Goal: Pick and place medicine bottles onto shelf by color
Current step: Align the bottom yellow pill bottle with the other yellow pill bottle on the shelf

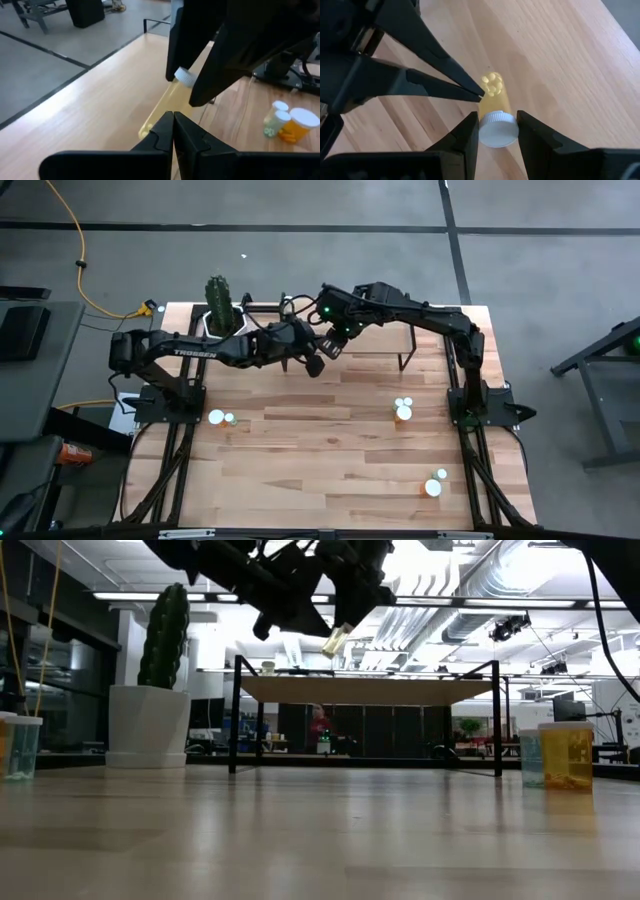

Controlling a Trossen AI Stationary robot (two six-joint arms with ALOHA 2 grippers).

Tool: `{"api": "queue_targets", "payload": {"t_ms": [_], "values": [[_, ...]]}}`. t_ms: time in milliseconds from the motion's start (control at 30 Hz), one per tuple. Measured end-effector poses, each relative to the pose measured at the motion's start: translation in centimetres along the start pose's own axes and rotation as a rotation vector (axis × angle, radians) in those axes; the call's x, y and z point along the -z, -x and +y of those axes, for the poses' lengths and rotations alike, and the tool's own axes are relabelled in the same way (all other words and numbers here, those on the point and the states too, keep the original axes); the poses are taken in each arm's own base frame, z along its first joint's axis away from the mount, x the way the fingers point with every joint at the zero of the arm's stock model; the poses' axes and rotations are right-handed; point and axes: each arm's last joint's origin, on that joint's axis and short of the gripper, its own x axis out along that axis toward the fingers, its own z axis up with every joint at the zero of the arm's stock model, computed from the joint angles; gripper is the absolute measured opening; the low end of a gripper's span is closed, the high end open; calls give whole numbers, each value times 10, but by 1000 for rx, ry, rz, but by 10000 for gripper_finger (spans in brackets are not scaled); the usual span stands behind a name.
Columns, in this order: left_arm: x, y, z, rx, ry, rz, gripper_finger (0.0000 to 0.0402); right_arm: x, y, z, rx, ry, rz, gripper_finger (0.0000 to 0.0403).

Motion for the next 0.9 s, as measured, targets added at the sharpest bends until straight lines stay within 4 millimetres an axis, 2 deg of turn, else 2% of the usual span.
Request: {"api": "queue_targets", "payload": {"t_ms": [900], "values": [[0,-1,-1,24,12,-10,0,-1,0,-6,5,-13,7,103]]}}
